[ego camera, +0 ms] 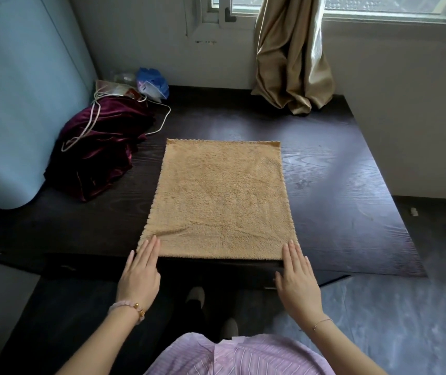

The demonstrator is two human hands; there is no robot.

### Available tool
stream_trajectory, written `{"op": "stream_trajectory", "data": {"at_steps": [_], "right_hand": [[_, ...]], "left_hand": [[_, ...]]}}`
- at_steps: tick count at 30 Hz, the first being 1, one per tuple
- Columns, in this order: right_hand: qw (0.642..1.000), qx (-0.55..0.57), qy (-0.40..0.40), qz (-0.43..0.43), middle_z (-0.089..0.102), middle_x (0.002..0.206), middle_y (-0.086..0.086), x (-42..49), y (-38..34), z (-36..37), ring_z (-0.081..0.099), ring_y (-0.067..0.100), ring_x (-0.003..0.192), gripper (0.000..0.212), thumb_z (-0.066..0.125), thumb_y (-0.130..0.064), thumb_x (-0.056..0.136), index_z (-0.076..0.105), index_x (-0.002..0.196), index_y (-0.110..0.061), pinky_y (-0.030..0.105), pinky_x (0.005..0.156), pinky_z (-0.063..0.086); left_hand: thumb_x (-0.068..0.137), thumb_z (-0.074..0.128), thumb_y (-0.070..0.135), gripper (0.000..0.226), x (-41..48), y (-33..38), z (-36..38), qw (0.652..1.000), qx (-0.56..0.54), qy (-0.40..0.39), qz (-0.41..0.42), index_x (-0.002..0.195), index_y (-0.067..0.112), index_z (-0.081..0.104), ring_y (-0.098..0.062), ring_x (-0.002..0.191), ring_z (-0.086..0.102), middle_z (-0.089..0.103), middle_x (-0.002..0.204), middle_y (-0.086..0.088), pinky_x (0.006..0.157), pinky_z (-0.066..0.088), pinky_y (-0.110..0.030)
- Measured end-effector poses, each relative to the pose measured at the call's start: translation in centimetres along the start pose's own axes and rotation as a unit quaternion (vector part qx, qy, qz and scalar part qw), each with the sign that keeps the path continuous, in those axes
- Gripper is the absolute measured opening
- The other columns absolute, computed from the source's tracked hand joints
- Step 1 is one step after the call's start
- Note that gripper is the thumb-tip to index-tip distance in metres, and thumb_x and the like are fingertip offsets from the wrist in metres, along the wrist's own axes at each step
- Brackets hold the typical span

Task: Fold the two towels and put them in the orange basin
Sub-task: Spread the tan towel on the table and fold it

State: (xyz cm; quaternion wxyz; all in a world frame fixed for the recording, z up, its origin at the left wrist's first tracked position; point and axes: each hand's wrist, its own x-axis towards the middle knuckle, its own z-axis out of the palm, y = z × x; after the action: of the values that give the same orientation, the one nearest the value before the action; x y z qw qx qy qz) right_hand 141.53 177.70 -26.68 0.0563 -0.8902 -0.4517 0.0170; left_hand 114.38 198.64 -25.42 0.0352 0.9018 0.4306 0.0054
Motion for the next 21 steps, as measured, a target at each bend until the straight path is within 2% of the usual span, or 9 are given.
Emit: {"op": "stream_trajectory", "data": {"at_steps": [2, 5, 9, 12, 14, 18, 21], "right_hand": [[1.000, 0.008, 0.029, 0.000, 0.050, 0.139, 0.016, 0.2, 0.0, 0.1, 0.042, 0.026, 0.133, 0.056, 0.052, -0.020, 0.079, 0.051, 0.132, 0.000, 0.036, 0.112, 0.023], [0.999, 0.022, 0.041, -0.012, 0.058, 0.130, 0.016, 0.5, 0.3, -0.2, 0.056, 0.029, 0.122, 0.064, 0.078, -0.009, 0.063, 0.059, 0.124, 0.000, 0.044, 0.100, 0.045], [0.997, 0.017, 0.071, -0.039, 0.062, 0.126, 0.013, 0.4, 1.2, 0.0, 0.061, 0.027, 0.115, 0.061, 0.082, -0.008, 0.061, 0.063, 0.119, -0.003, 0.037, 0.099, 0.041], [0.995, 0.024, 0.087, -0.046, 0.063, 0.124, 0.012, 0.4, 1.5, -0.1, 0.062, 0.027, 0.113, 0.053, 0.080, -0.009, 0.067, 0.064, 0.118, -0.004, 0.040, 0.092, 0.051], [0.993, 0.029, 0.101, -0.054, 0.064, 0.123, 0.013, 0.4, 1.5, -0.4, 0.063, 0.028, 0.111, 0.045, 0.073, -0.010, 0.074, 0.065, 0.118, -0.004, 0.042, 0.089, 0.053], [0.993, 0.037, 0.101, -0.056, 0.065, 0.121, 0.013, 0.3, 1.3, -0.6, 0.064, 0.029, 0.109, 0.054, 0.083, -0.008, 0.066, 0.065, 0.117, -0.004, 0.042, 0.087, 0.054], [0.991, 0.040, 0.114, -0.060, 0.066, 0.120, 0.012, 0.3, 1.4, -0.6, 0.065, 0.028, 0.106, 0.050, 0.082, -0.010, 0.068, 0.066, 0.115, -0.004, 0.039, 0.088, 0.052]], "left_hand": [[0.065, 0.076, 0.001, 0.068, 0.4, 0.6, 0.0, 0.999, -0.007, 0.031, -0.009, 0.128, 0.000, 0.053, -0.023, 0.123, 0.052, 0.053, 0.135, -0.010, 0.105, 0.035, -0.041], [0.061, 0.078, -0.003, 0.058, 0.9, 0.9, 0.0, 0.998, -0.002, 0.067, -0.008, 0.118, -0.001, 0.062, -0.026, 0.112, 0.061, 0.062, 0.123, -0.012, 0.098, 0.041, -0.044], [0.059, 0.078, -0.008, 0.057, 0.8, 0.5, 0.2, 0.995, -0.009, 0.096, 0.000, 0.114, 0.002, 0.065, -0.024, 0.108, 0.064, 0.065, 0.119, -0.010, 0.098, 0.043, -0.043], [0.056, 0.080, -0.010, 0.060, 0.9, 0.3, 0.0, 0.995, -0.019, 0.102, 0.000, 0.113, 0.004, 0.067, -0.022, 0.105, 0.065, 0.066, 0.117, -0.007, 0.098, 0.043, -0.042], [0.054, 0.080, -0.012, 0.060, 1.1, 0.2, -0.1, 0.994, -0.019, 0.107, 0.004, 0.111, 0.005, 0.068, -0.021, 0.103, 0.066, 0.067, 0.115, -0.007, 0.097, 0.044, -0.042], [0.053, 0.079, -0.017, 0.058, 1.2, 0.0, -0.2, 0.992, -0.020, 0.123, 0.012, 0.106, 0.004, 0.070, -0.023, 0.097, 0.068, 0.069, 0.109, -0.009, 0.092, 0.047, -0.044], [0.051, 0.079, -0.017, 0.055, 1.3, -0.1, -0.5, 0.991, -0.024, 0.130, 0.020, 0.101, 0.005, 0.072, -0.022, 0.093, 0.070, 0.071, 0.105, -0.008, 0.090, 0.049, -0.044]]}}
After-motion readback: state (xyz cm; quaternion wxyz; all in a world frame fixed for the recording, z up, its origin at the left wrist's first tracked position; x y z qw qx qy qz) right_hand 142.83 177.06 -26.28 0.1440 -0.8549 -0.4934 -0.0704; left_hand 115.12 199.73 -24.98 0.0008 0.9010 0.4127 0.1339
